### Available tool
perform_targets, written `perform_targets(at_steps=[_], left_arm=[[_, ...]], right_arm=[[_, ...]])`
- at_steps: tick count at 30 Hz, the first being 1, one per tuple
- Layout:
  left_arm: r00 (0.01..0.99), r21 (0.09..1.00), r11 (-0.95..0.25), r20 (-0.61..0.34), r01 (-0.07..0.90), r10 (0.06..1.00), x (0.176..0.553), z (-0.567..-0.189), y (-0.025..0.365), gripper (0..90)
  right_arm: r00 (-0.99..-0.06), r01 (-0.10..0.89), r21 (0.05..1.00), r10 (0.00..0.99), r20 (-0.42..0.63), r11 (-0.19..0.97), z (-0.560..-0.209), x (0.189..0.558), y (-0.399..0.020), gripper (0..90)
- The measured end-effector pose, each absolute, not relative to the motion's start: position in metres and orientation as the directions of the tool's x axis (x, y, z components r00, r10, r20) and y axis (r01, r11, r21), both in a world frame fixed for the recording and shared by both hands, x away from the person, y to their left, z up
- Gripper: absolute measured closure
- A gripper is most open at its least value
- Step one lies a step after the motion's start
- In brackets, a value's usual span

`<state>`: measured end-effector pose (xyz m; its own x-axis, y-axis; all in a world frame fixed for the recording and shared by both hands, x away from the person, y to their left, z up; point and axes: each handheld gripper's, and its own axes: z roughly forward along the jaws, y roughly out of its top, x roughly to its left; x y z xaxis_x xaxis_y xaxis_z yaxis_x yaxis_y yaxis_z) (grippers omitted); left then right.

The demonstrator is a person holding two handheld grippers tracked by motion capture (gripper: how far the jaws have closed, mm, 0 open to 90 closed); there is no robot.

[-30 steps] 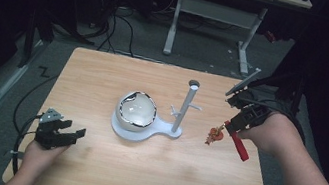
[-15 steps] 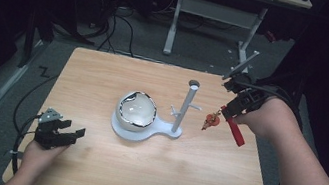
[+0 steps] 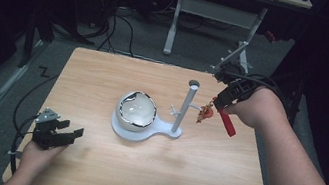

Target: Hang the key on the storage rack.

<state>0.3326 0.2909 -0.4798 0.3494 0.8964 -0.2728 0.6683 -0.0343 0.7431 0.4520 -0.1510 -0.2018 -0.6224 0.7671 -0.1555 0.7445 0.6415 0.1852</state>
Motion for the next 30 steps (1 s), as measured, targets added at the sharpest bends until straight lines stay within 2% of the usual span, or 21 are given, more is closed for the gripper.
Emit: perform_targets(at_steps=[30], left_arm=[[0.342, 0.742, -0.022, -0.283, 0.670, 0.896, 0.332, -0.480, 0.292, 31.1]], right_arm=[[-0.663, 0.713, 0.181, 0.735, -0.141, 0.678, -0.205, 0.445, -0.126, 74.9]])
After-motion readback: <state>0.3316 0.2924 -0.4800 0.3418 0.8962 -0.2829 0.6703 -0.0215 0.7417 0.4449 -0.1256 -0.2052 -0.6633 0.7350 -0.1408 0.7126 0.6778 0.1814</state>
